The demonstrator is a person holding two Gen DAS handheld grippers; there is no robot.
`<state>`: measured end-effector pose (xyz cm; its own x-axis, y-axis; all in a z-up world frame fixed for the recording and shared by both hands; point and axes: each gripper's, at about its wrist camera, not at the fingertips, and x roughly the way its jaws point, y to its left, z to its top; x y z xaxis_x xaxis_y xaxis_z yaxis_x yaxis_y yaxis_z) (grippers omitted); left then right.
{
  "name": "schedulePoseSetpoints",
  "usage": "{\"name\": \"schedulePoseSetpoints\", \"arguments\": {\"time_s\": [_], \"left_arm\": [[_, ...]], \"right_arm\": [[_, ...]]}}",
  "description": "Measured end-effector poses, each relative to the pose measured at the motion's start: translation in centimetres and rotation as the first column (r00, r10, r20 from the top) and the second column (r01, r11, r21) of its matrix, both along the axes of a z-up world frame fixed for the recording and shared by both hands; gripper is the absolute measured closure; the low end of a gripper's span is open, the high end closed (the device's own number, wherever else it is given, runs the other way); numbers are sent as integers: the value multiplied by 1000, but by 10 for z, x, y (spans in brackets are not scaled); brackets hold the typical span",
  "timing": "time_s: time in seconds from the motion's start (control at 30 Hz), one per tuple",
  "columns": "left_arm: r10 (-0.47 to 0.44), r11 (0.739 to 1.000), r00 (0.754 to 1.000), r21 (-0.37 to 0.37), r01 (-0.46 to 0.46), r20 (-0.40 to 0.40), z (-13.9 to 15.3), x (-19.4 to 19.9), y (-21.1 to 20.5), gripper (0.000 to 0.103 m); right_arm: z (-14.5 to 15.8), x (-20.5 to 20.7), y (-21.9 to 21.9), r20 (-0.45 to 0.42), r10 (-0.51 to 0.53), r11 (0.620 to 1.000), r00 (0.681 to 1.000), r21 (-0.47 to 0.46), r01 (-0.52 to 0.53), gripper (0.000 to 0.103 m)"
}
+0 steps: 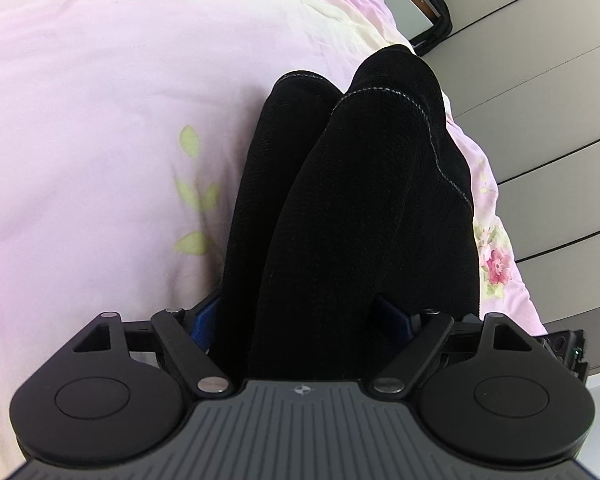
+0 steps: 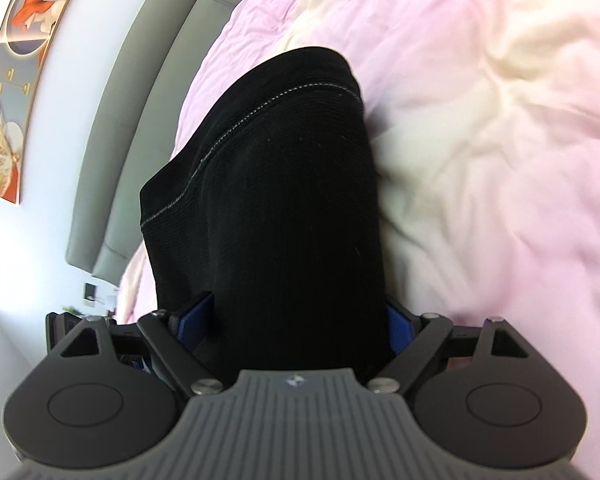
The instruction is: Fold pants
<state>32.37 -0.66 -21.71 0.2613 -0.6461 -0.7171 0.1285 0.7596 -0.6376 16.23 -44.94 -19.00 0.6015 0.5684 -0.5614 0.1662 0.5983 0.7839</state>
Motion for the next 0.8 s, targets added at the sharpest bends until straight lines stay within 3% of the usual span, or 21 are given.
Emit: {"name": "schedulePoseSetpoints", "arguments": {"time_s": [0.07,0.23,0.33,0.43,0.53,0.63,0.8], "left_arm": [[5,1000,1000,20,-6,9,3,-6,1,7],[19,999,1000,28,-18,-18,3,-29,12,7],[13,999,999,45,-11,-31,3,-41,16,7],[11,996,1000,92,-11,-4,13,-57,18,8],[2,989,1000,147,-4,10,30,-71,16,16],[-11,973,998,230,-4,65,53,-90,11,20],[-34,949,989,314,-14,147,91,-121,10,18]], "right_arm": [[6,-13,1,-6,3,999,1000,-51,-3,21],[4,-35,18,-109,4,999,994,-51,-10,21],[6,-51,50,-154,68,975,986,-199,-98,34],[20,-57,62,-166,68,952,984,-285,-114,36],[37,-59,80,-193,49,926,980,-358,-117,36],[59,-66,98,-192,40,897,981,-425,-120,27],[97,-98,124,-112,32,857,993,-508,-85,12]]}}
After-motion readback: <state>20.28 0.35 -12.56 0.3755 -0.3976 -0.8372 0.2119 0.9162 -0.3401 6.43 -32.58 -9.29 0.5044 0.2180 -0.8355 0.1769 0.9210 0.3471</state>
